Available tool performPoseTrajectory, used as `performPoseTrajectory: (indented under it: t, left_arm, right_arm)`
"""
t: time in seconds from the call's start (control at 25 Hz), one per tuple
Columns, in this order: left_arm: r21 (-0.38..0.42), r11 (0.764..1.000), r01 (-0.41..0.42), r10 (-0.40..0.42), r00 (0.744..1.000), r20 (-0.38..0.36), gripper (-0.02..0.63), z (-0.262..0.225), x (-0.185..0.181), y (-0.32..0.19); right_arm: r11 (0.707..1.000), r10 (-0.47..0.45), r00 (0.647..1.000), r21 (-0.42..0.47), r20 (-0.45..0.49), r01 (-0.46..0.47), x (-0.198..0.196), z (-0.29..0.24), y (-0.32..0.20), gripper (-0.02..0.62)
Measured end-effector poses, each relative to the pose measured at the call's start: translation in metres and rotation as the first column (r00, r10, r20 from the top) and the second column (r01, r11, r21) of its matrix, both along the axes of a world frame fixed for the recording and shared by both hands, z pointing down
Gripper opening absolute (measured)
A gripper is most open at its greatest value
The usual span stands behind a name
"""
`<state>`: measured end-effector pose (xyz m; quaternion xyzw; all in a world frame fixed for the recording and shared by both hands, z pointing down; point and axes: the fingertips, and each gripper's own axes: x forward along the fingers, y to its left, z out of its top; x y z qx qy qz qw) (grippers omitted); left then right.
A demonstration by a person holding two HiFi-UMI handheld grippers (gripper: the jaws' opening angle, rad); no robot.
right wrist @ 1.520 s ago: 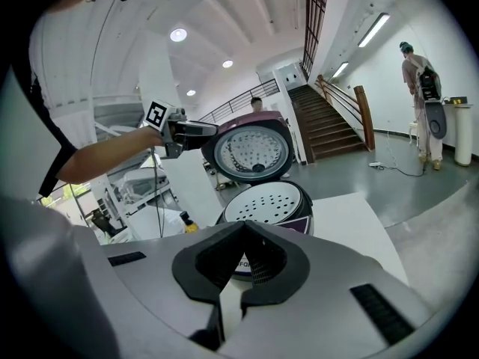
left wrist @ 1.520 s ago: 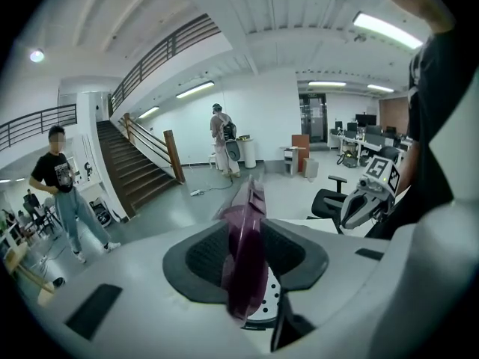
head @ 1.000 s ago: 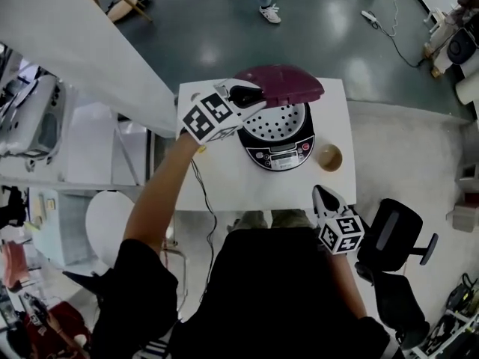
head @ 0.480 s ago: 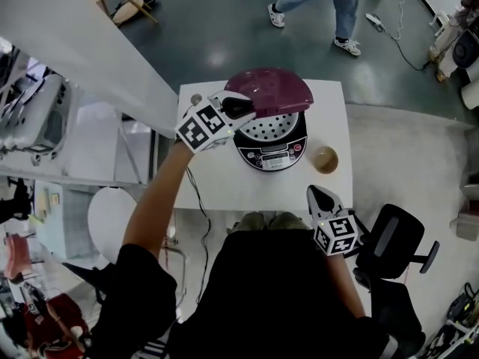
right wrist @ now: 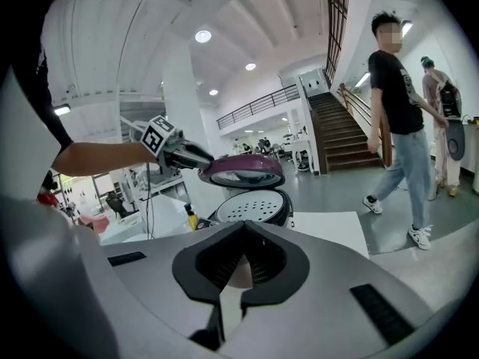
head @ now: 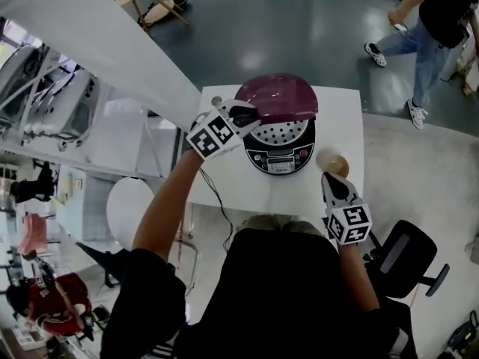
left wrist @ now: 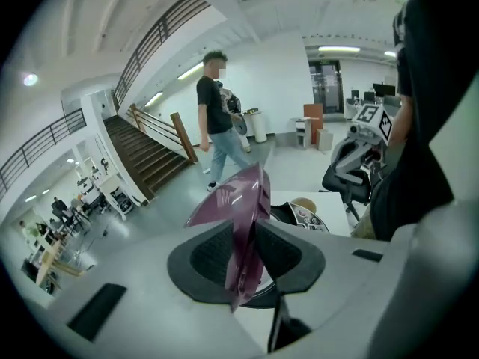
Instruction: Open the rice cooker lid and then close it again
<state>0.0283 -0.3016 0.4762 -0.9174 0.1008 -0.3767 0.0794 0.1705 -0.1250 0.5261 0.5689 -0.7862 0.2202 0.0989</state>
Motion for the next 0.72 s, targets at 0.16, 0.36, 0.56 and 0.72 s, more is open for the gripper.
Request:
performPoseTrajectory:
  t: [0.16, 0.36, 0.56, 0.72]
  left_arm:
    - [0.02, 0.999, 0.033, -0.034, 0.999, 0.013, 0.092, 0.008, 0.0, 0.003]
    - [0.017, 0.998, 0.058, -0.058, 0.998, 0.006, 0.097, 0.014, -0.002, 0.008]
    - [0.056, 0.997, 0.053, -0.054, 0.999, 0.005, 0.097, 0.019, 0.002, 0.007]
    - [0.037, 0.998, 0.049, -0.049, 0.999, -0.012, 0.095, 0.022, -0.001, 0.014]
  right_arm:
    - [0.999, -0.03, 1.0, 0.015, -0.007, 0.03, 0.006, 0.002, -0.007, 0.0]
    - [0.999, -0.036, 0.999, 0.036, -0.017, 0.036, 0.012, 0.005, -0.022, 0.0]
    - [0.996, 0.029, 0.999, 0.083, -0.02, -0.027, 0.027, -0.005, -0.044, 0.0]
    - [0.993, 0.061, 0.998, 0.101, -0.027, -0.058, 0.026, -0.006, -0.055, 0.0]
